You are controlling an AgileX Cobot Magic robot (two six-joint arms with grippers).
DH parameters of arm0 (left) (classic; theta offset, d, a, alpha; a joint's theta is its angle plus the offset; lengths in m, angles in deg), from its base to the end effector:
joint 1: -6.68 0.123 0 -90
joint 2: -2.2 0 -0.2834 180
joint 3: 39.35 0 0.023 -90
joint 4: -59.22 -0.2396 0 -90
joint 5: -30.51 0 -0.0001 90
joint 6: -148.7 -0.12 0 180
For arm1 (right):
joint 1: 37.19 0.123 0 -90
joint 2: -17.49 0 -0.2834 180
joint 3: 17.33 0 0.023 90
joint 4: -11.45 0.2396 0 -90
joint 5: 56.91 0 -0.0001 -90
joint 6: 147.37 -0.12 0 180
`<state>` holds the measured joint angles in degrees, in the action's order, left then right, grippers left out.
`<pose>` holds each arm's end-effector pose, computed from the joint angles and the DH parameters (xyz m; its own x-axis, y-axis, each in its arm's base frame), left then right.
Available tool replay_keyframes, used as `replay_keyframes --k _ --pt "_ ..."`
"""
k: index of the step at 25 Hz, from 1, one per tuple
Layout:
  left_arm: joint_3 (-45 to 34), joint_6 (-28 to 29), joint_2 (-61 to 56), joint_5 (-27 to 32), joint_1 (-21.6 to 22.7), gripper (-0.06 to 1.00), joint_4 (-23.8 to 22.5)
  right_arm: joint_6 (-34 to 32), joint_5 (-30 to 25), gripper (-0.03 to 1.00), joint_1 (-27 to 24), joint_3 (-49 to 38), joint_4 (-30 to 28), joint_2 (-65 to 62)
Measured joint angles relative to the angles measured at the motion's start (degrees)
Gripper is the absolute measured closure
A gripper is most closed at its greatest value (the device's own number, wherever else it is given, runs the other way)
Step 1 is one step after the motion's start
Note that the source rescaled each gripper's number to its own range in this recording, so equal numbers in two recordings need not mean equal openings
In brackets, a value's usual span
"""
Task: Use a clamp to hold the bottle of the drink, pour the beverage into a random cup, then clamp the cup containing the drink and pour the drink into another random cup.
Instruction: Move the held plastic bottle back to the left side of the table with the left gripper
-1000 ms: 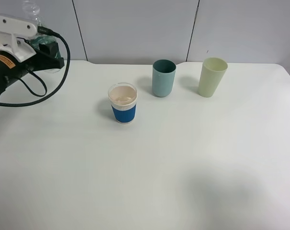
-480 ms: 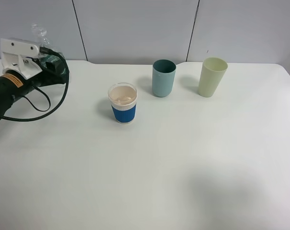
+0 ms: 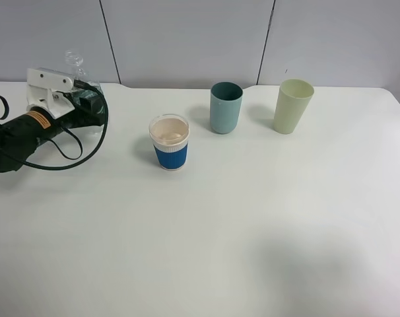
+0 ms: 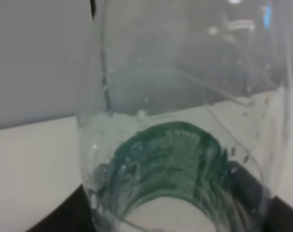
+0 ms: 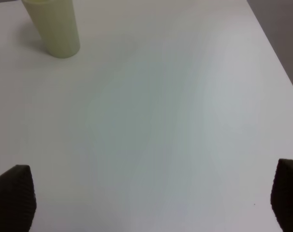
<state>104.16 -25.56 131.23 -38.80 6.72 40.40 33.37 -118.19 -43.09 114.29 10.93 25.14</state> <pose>0.3741 -0.0359 0.1023 -0.1207 0.0187 -0.9925 0.3011 0.9534 -0.0187 0.0114 -0.0021 0.2585 -0.4582 0.0300 -0.8883 0.1019 0.9946 -0.0190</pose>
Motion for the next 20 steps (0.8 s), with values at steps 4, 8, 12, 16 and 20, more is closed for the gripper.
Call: replay_keyframes --k 4,8,12,16,20 --pt "1.52 0.12 3.01 -0.07 0.0 0.91 -0.41 0.0 0.0 0.04 0.0 0.0 0.0 0.0" --pt "3.06 0.12 4.98 -1.64 0.0 0.91 -0.45 0.0 0.0 0.04 0.0 0.0 0.0 0.0" --pt "3.19 0.12 5.23 -2.05 0.0 0.91 -0.45 0.0 0.0 0.04 0.0 0.0 0.0 0.0" --pt "3.19 0.12 5.23 -2.05 0.0 0.91 -0.45 0.0 0.0 0.04 0.0 0.0 0.0 0.0" --pt "3.19 0.12 5.23 -2.05 0.0 0.9 -0.45 0.0 0.0 0.04 0.0 0.0 0.0 0.0"
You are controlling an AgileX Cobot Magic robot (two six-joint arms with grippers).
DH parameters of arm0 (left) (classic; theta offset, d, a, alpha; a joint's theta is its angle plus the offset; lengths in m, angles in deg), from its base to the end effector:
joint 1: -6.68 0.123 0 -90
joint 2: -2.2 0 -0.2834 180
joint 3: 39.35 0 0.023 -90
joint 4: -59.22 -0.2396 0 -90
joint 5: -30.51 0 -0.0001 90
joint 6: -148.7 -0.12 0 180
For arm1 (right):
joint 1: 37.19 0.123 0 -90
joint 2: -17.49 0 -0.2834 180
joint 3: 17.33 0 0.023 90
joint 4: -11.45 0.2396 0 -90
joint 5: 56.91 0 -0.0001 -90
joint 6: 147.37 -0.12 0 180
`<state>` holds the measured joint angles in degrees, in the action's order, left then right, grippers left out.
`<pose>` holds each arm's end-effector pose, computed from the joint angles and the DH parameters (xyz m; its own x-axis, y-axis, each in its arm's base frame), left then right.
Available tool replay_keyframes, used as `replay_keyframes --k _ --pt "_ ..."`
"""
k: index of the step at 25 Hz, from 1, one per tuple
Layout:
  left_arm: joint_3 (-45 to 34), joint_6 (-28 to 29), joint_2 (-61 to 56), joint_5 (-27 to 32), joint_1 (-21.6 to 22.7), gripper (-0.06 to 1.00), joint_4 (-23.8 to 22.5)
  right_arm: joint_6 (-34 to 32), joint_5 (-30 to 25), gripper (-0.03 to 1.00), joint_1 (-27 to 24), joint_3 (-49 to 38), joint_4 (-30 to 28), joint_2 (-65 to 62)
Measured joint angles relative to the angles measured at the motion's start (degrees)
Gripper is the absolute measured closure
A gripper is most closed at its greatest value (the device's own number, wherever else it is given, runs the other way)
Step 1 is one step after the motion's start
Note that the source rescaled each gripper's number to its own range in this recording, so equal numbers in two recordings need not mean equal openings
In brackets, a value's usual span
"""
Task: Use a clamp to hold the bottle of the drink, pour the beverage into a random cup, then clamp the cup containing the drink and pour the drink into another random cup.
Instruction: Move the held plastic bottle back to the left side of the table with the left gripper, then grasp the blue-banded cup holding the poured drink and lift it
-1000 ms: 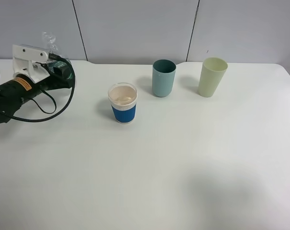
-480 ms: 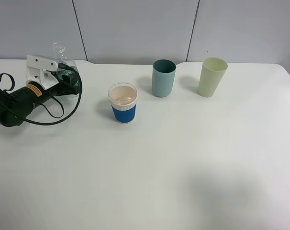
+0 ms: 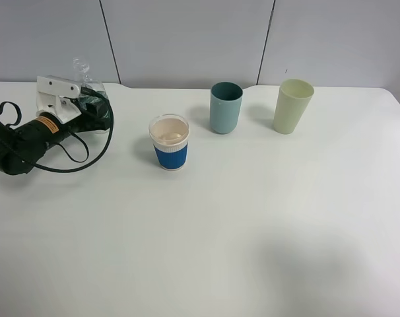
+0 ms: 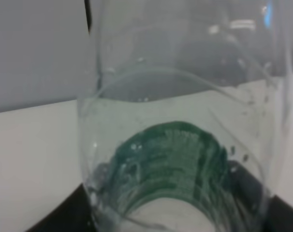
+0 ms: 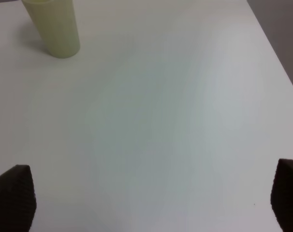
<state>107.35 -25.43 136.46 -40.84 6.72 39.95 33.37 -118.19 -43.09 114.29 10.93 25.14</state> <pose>0.3850 -0.0372 0.0825 -0.1232 0.0084 -0.9924 0.3106 0.9500 -0.0306 0.0114 -0.0021 0.2585 -0.4582 0.0300 -0.8883 0.1019 0.9946 -0.0190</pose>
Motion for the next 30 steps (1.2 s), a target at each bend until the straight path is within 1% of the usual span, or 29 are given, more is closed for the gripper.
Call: replay_keyframes --k 1,2,3,4,5,6,9,13,17,25,30 --pt "0.0 0.0 0.0 0.0 0.0 0.82 0.0 0.0 0.0 0.04 0.0 0.0 0.0 0.0" --pt "0.0 0.18 0.0 0.17 0.0 0.64 0.09 0.0 0.0 0.04 0.0 0.0 0.0 0.0" --pt "0.0 0.57 0.13 0.67 0.0 0.39 0.15 0.0 0.0 0.04 0.0 0.0 0.0 0.0" --pt "0.0 1.07 0.49 1.45 0.0 0.1 0.52 0.0 0.0 0.04 0.0 0.0 0.0 0.0" --pt "0.0 1.09 0.57 1.51 0.0 0.03 0.59 0.0 0.0 0.04 0.0 0.0 0.0 0.0" --pt "0.0 1.2 0.64 1.56 0.0 0.0 0.7 0.0 0.0 0.04 0.0 0.0 0.0 0.0" --pt "0.0 1.31 0.64 1.74 0.0 -0.04 0.7 0.0 0.0 0.04 0.0 0.0 0.0 0.0" --pt "-1.09 1.24 -0.44 1.74 0.0 -0.04 0.7 0.0 0.0 0.04 0.0 0.0 0.0 0.0" --pt "-4.32 0.62 -4.06 1.74 0.0 -0.04 0.7 0.0 0.0 0.04 0.0 0.0 0.0 0.0" --pt "-14.34 0.62 -12.48 1.74 0.0 -0.04 0.83 0.0 0.0 0.04 0.0 0.0 0.0 0.0" --pt "-22.96 0.5 -18.52 1.74 0.0 -0.04 3.07 0.0 0.0 0.04 0.0 0.0 0.0 0.0"
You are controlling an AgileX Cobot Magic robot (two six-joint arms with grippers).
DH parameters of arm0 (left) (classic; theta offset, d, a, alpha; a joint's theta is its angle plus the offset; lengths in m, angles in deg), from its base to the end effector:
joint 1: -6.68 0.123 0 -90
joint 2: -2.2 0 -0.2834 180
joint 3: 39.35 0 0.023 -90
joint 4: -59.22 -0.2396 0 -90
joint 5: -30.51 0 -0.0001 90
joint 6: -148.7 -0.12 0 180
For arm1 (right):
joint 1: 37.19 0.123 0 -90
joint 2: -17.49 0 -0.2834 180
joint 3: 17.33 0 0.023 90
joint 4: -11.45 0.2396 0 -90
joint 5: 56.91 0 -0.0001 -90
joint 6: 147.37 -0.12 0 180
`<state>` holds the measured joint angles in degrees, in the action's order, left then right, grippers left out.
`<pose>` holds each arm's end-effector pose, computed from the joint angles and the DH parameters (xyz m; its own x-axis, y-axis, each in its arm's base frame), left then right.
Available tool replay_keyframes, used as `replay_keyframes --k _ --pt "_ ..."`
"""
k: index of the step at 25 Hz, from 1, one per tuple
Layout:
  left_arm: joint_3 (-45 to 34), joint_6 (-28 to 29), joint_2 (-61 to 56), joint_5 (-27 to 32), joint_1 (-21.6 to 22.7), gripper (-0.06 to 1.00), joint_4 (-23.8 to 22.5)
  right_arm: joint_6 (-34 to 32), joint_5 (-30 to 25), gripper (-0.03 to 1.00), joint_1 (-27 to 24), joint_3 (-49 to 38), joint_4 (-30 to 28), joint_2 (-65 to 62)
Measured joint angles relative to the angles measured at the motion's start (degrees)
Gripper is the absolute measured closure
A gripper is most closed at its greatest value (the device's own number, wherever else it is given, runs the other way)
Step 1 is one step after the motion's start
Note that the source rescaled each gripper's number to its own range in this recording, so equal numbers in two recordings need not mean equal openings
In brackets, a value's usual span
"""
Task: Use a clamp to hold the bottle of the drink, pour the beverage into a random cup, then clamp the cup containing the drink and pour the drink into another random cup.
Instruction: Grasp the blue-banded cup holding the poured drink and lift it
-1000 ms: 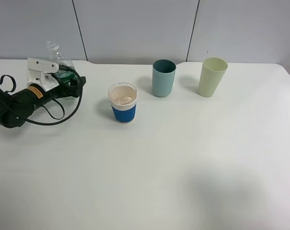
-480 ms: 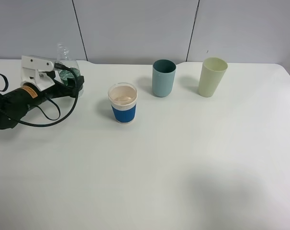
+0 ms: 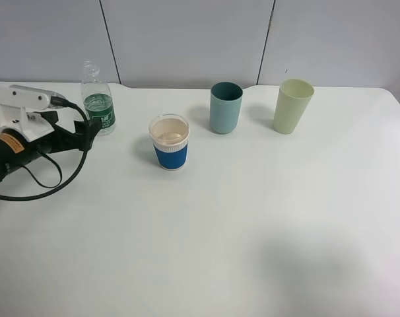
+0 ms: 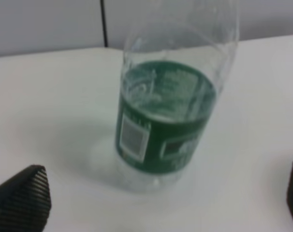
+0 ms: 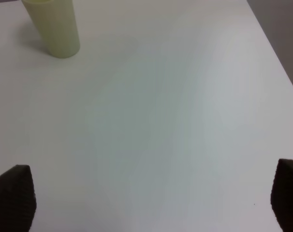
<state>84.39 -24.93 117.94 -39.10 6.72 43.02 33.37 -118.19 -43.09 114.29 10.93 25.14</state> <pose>0.2920 -0.0312 0.1177 -0.2303 -0.0101 -0.9731 0.2516 0.9653 -0.0696 0.0114 -0.0021 0.2585 -0.4582 0.0300 -0.8883 0.1019 0.9946 -0.0190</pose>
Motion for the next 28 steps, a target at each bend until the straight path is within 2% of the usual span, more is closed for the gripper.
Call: replay_keyframes --k 7,11,14,21,24,28 --pt "-7.17 0.0 -13.01 2.09 0.0 -0.04 5.27 0.0 0.0 0.04 0.0 0.0 0.0 0.0" --pt "-8.16 -0.04 -25.45 5.69 0.0 -0.04 5.79 0.0 0.0 0.04 0.0 0.0 0.0 0.0" --pt "-8.26 1.06 -35.2 10.94 0.0 -0.04 6.74 0.0 0.0 0.04 0.0 0.0 0.0 0.0" --pt "-7.3 2.0 -57.03 29.07 0.0 -0.05 11.52 0.0 0.0 0.04 0.0 0.0 0.0 0.0" --pt "-4.69 1.83 -64.91 38.7 0.0 -0.05 11.81 0.0 0.0 0.04 0.0 0.0 0.0 0.0" --pt "0.62 0.1 -73.56 54.4 0.0 -0.05 11.86 0.0 0.0 0.04 0.0 0.0 0.0 0.0"
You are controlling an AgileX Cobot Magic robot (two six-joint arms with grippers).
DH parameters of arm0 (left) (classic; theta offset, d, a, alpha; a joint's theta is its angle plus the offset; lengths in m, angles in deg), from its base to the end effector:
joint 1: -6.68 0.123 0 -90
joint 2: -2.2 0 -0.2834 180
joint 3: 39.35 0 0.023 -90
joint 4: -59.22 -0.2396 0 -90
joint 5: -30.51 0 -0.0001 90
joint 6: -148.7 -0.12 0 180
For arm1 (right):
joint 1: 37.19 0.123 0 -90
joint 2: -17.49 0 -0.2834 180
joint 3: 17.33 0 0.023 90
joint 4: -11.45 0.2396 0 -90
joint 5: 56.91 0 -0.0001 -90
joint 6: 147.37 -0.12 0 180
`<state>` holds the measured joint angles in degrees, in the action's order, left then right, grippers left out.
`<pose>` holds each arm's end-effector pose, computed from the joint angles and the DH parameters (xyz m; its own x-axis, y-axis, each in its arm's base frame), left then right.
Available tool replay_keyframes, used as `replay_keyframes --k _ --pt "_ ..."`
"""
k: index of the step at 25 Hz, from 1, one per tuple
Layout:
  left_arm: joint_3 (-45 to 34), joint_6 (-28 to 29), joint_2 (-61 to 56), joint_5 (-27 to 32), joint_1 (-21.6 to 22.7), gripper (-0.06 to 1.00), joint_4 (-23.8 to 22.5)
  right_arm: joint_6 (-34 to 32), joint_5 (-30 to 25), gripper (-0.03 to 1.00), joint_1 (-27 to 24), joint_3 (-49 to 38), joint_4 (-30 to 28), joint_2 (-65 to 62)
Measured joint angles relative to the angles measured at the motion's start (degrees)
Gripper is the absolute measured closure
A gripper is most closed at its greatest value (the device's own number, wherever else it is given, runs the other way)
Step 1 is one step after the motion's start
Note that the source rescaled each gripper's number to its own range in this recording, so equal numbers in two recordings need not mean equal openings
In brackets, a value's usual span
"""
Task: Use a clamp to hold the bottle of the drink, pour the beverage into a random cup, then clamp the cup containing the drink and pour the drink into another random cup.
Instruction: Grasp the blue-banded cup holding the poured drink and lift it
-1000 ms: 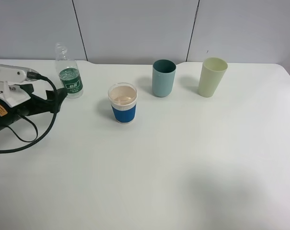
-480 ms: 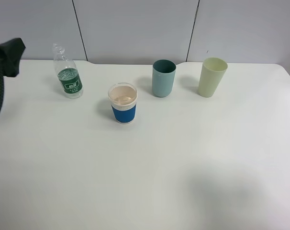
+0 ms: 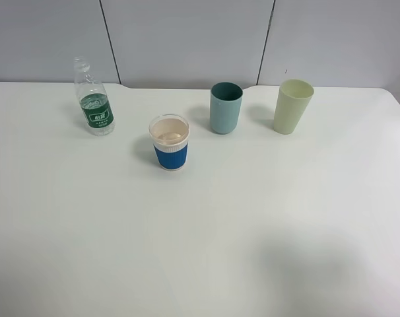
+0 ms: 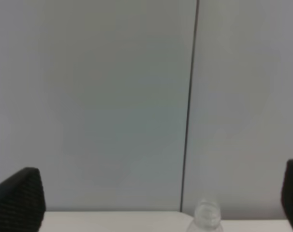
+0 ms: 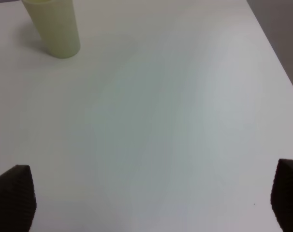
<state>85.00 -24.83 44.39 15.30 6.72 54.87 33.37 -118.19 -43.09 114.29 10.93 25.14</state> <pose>0.1495 -0.0023 0.3186 0.1267 -0.0395 -0.9912 0.0241 0.9990 -0.0368 0.0114 -0.0021 0.2585 -0.4582 0.0300 -0.8883 0.1019 0.9946 -0.0190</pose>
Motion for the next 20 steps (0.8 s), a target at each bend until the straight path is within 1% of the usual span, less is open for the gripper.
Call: replay_keyframes --k 2,4,5,12,16,20 --pt "2.79 -0.71 -3.47 7.81 0.0 -0.05 0.0 0.0 0.0 0.04 0.0 0.0 0.0 0.0" --pt "5.22 -1.05 -6.28 14.32 0.0 -0.05 0.0 0.0 0.0 0.04 0.0 0.0 0.0 0.0" --pt "7.52 -1.29 -9.2 20.36 0.0 -0.05 0.0 0.0 0.0 0.04 0.0 0.0 0.0 0.0" --pt "12.9 -3.99 -17.62 40.51 0.0 -0.05 -0.13 0.0 0.0 0.04 0.0 0.0 0.0 0.0" --pt "13.46 -4.28 -22.64 50.96 0.0 -0.05 -0.17 0.0 0.0 0.04 0.0 0.0 0.0 0.0" --pt "13.46 -4.27 -27.51 59.49 0.0 -0.05 -0.19 0.0 0.0 0.04 0.0 0.0 0.0 0.0"
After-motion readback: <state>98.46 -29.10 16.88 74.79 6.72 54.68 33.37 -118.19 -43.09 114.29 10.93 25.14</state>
